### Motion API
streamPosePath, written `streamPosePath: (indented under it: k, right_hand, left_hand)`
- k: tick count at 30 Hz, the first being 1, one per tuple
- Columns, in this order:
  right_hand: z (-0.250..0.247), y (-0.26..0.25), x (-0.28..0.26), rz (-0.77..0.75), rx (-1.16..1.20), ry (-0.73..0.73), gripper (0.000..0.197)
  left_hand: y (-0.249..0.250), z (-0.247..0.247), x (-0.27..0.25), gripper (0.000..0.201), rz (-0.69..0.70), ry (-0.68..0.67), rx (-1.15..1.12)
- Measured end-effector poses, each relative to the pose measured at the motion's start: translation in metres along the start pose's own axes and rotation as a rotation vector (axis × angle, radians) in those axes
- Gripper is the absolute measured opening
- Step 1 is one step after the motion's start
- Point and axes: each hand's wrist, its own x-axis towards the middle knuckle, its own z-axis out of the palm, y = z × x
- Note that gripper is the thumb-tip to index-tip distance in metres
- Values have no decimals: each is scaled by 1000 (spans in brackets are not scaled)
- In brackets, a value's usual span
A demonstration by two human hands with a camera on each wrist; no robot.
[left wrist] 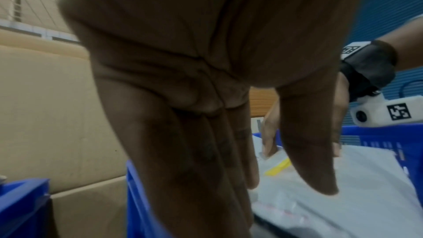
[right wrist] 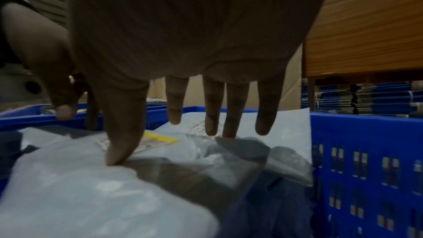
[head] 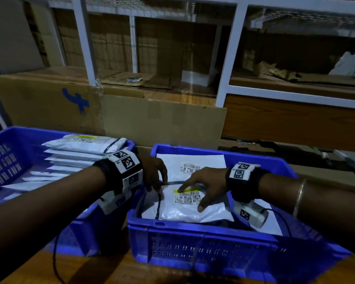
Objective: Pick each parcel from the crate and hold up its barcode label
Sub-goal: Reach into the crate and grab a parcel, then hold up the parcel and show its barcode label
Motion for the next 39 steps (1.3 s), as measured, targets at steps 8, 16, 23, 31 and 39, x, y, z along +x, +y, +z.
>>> streamPosePath:
  k: [8,16,23,31,39]
  right_hand:
    - [12,2,5,-24,-57,34,77]
    - [15,8,0,-5,-10,21,79]
    - [3,14,-11,-62,14,69,63]
    - [1,28,-19,-57,108,98,67]
    - [-18,95,-65,94,347,254,19]
  left_hand:
    - [5,-3,-12,26,16,50,181]
    - [22,10,-14,24,-46,114,66]
    - [48,8,-21,28,-33,163,48]
    - [71,12,-16,23,-14,206,75]
    - [103,18,11,17,66,317,13]
